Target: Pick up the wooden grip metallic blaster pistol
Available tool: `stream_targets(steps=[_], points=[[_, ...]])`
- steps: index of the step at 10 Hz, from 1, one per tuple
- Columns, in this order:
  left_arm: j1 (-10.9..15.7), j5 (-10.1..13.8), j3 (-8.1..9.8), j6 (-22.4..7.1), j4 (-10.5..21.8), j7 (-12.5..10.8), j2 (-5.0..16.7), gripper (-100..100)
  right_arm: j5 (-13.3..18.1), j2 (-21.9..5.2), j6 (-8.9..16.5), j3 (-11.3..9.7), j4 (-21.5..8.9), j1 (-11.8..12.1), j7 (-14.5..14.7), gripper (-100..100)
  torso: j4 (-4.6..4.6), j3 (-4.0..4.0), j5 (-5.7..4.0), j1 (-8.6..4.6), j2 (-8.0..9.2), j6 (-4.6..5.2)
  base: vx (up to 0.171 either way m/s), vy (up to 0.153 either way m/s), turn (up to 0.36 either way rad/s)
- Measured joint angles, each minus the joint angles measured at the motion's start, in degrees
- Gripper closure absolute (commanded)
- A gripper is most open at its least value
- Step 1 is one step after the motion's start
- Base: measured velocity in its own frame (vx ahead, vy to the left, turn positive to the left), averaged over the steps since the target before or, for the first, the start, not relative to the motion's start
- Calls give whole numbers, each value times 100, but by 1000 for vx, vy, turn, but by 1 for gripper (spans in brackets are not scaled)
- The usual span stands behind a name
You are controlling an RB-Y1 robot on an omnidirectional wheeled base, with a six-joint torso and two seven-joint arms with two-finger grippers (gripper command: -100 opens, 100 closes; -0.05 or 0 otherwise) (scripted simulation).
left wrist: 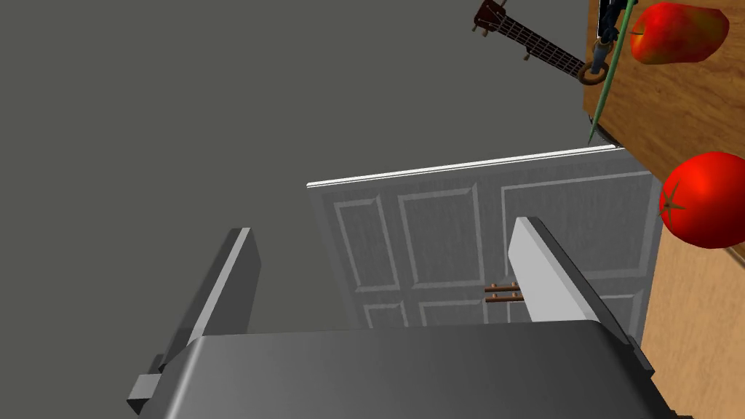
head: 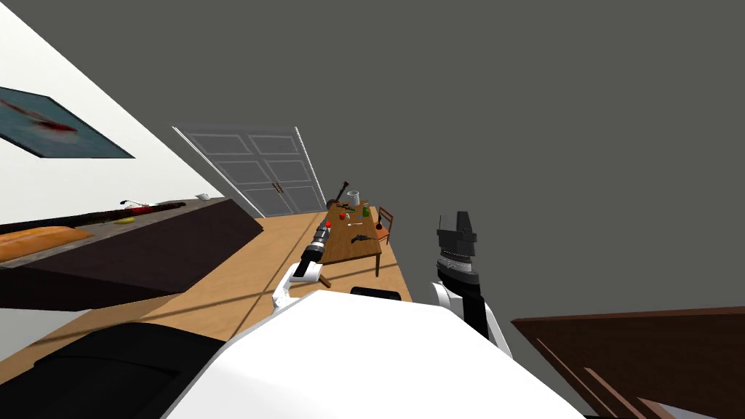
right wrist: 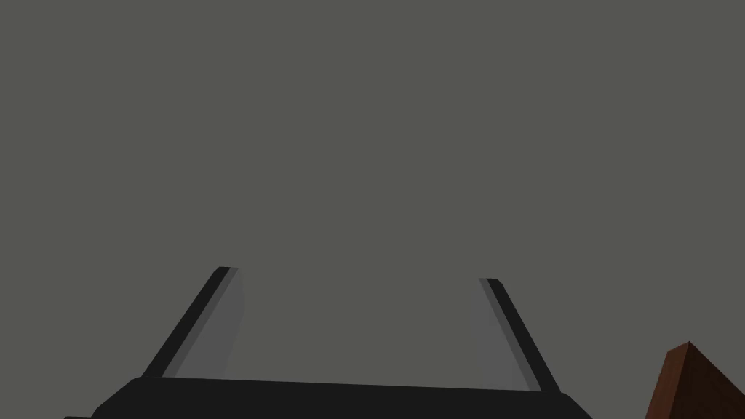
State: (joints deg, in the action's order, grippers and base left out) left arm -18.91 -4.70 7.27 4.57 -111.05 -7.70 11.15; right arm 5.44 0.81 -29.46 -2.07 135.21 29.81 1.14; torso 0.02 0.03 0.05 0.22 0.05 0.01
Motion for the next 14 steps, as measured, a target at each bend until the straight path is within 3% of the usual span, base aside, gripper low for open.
stream_targets(steps=[2, 8, 12, 14], points=[[-27, -13, 42, -265, 31, -52, 48, -100, 0, 0, 0, 1, 0, 1, 0, 0, -1, -3, -2, -10, -5, -5, -17, 15, -134], [407, -56, 446, -1168, 869, -322, 463, -100, 0, 0, 0, 1, 0, 1, 0, 0, -1, -3, 0, 0, -6, -6, -23, 30, -191], [568, -114, 595, -1711, 1212, -420, 525, -100, 0, 0, 0, 1, 0, 2, 0, 0, -2, -6, -1, -9, -11, -9, -14, 17, -202], [731, -86, 737, -2043, 1516, -536, 697, -100, 0, 0, 0, 1, 0, 2, 0, 0, -2, -6, 0, -3, -10, -7, -19, 29, -231]])
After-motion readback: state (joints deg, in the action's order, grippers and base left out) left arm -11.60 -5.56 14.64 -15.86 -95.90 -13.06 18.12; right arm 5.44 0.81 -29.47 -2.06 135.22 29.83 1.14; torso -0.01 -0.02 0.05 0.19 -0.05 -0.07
